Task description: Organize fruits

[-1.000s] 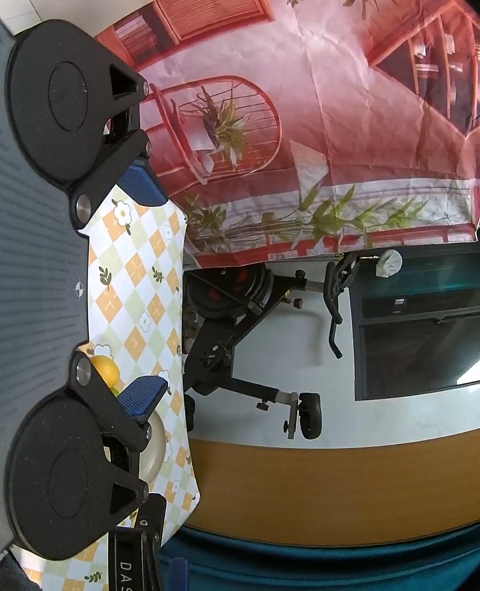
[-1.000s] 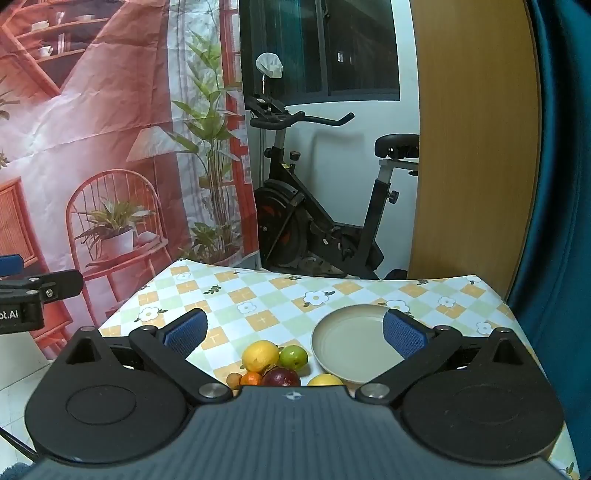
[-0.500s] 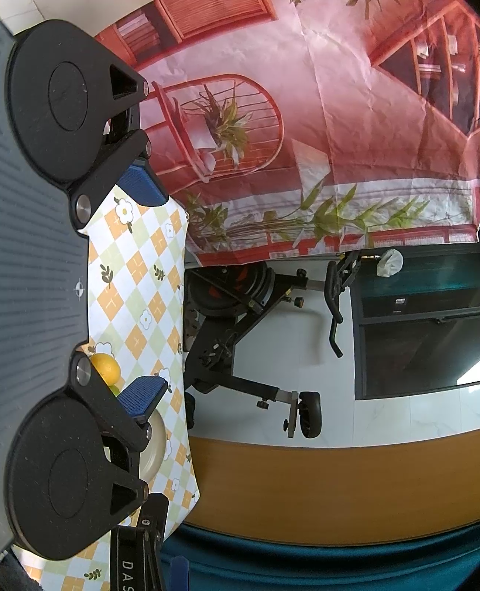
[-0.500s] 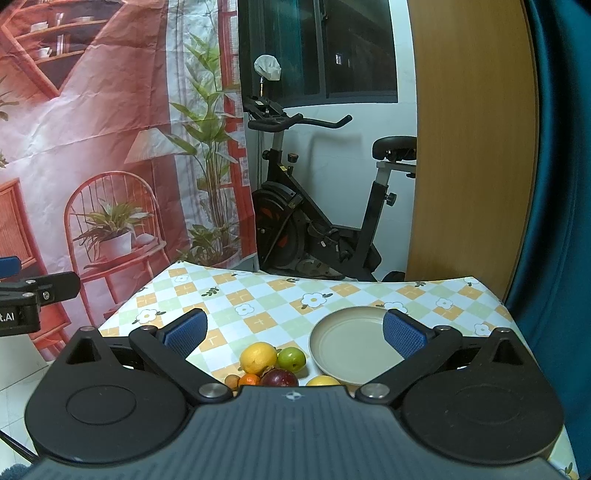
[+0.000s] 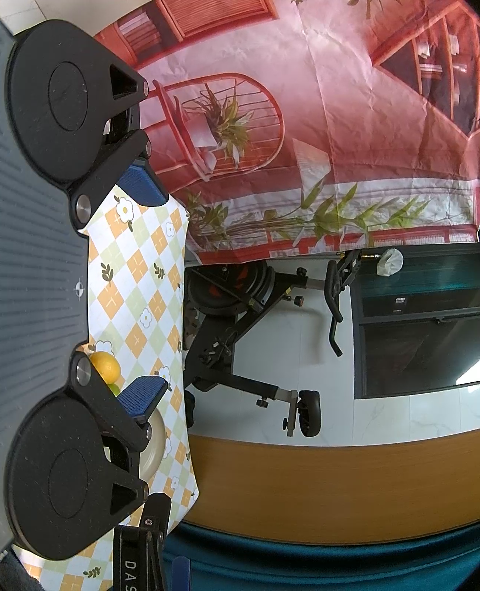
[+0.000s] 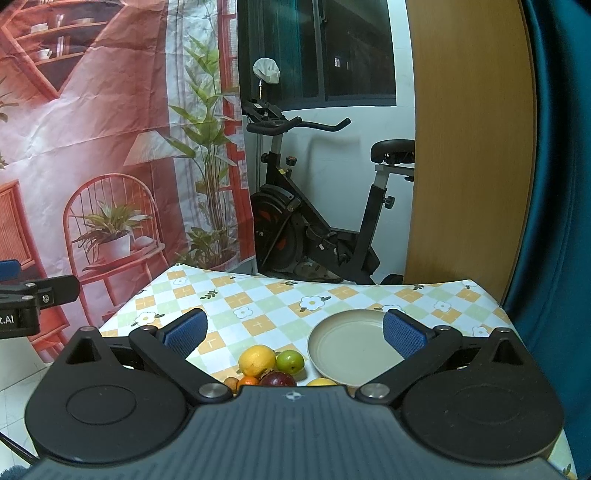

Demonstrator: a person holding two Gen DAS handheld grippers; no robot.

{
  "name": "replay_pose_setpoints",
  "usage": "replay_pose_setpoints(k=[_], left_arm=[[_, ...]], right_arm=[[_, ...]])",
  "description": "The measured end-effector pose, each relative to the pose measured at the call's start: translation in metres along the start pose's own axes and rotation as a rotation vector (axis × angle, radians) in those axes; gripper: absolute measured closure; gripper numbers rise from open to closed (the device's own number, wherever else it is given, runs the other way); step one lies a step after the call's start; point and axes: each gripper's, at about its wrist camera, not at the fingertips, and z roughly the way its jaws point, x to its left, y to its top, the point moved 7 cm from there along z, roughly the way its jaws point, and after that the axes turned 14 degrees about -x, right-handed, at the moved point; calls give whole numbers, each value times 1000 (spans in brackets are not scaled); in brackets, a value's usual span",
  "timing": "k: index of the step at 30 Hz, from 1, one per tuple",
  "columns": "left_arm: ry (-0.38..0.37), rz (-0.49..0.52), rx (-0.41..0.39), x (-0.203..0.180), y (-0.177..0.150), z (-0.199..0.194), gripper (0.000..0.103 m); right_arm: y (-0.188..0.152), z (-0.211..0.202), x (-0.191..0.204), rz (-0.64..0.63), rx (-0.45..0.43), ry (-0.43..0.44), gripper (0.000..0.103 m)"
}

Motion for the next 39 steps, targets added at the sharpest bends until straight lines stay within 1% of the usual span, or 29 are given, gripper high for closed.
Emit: replay_pose_setpoints(k=[30, 39], left_arm=[[-6, -14, 1, -4, 0, 0, 4], [1, -24, 2, -3, -1, 2, 4]], right_arm=[[-1, -2, 1, 0, -5, -1, 0], [4, 0, -1, 1, -7, -5, 0]])
